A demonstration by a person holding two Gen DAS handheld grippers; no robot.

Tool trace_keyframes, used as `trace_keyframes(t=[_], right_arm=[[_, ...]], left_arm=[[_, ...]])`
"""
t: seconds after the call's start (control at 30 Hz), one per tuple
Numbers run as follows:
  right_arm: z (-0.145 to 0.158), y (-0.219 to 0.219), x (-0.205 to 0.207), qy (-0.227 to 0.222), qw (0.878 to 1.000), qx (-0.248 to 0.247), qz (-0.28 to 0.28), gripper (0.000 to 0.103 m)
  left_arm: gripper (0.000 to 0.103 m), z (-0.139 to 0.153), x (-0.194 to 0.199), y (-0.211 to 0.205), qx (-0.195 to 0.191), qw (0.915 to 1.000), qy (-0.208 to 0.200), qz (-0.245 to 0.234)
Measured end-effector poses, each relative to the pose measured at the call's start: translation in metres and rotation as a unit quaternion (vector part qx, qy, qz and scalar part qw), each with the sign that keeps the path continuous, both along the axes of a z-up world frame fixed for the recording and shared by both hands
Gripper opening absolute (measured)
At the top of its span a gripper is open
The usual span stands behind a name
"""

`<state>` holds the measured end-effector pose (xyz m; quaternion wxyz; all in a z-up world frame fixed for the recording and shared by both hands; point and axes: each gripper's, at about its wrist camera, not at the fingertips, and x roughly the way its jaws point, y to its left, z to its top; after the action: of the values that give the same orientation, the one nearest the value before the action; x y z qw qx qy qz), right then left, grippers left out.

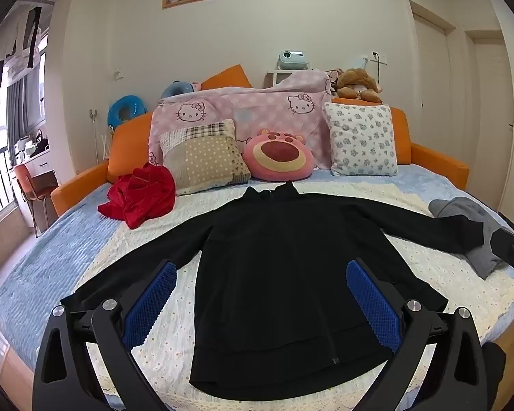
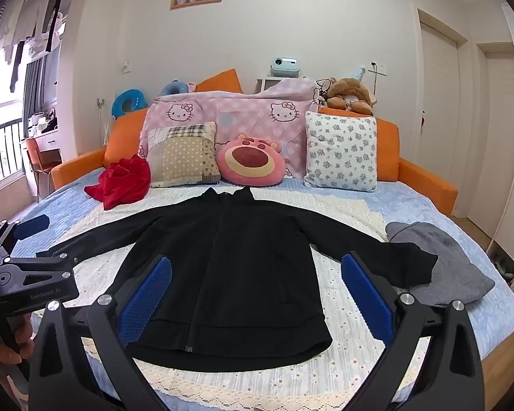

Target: Fold large clothes

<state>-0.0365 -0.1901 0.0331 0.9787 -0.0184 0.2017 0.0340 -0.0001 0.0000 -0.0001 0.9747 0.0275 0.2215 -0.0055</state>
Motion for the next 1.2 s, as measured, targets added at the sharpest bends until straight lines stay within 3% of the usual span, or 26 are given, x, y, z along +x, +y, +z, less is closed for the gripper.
trace_keyframes(t=[0.2, 0.67, 1.2], right_arm=[[0.002, 0.005, -0.002, -0.001, 1.0, -0.002, 0.004, 0.098], [0.003, 0.003, -0.001, 0.001, 1.0, 0.002, -0.001, 0.098], [0.002, 0.007, 0.006, 0.001, 1.0, 0.003, -0.003, 0.098]], left_arm=[[0.101, -0.004, 0.004, 0.002, -0.001, 0.9998, 0.017, -0.005], [0.101, 0.006, -0.002, 0.003, 0.001, 1.0, -0.006, 0.0], [0.101, 0.002, 0.004, 0.005, 0.002, 1.0, -0.001, 0.001]])
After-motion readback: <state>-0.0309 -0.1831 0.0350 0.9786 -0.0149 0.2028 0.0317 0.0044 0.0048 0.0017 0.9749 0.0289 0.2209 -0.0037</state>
